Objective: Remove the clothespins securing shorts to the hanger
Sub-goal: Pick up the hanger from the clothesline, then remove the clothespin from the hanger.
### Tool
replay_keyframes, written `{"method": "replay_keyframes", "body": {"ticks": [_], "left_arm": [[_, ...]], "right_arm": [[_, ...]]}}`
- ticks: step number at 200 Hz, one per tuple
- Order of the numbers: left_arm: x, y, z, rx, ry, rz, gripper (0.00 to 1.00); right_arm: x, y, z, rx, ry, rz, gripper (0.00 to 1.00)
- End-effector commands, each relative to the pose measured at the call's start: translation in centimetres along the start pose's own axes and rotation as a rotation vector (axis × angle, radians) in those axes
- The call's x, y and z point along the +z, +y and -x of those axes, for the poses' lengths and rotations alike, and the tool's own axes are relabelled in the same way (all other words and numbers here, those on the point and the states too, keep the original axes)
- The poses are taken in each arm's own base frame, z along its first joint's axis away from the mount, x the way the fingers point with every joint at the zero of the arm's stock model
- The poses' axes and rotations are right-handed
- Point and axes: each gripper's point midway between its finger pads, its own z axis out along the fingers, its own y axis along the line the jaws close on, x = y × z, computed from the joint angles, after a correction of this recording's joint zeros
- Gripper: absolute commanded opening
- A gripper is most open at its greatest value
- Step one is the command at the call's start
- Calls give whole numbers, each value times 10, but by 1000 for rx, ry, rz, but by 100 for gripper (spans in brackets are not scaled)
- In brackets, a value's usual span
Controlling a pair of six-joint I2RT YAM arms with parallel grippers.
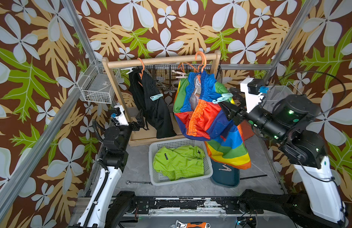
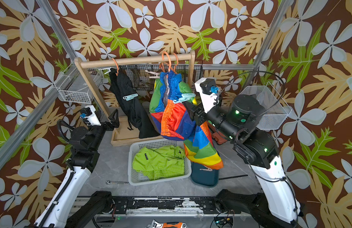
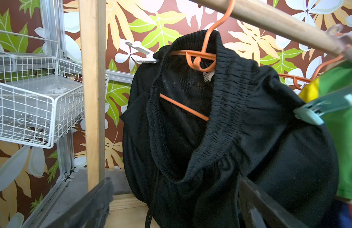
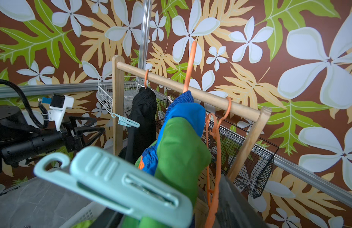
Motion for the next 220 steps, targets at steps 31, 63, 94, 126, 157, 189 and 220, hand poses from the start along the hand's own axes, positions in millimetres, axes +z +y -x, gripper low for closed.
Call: {"method": "replay_keyframes", "body": {"ticks": [31,63,94,126,157,189,220], "left_arm": [[4,5,3,28,-3,27,100],[7,6,1,37,9,35,100],[8,8,1,45,9,46,100],[9,11,2,54,7,59,100],[8,12,3,58,5,67,100],[7,12,5,60,-2,68,100],[5,12,10,55,-15,67,100]], "right_arm": [[-49,15,18,78,-40,104,0],[-69,30,25,138,-34,200,0],[-89,40,42,187,-43,285,0],[-103,47,59,224,-72,345,0],[-105,50,67,254,-85,376,0],[-88,60,51,279,-56,419,0],[-46,75,12,280,17,460,0]]}}
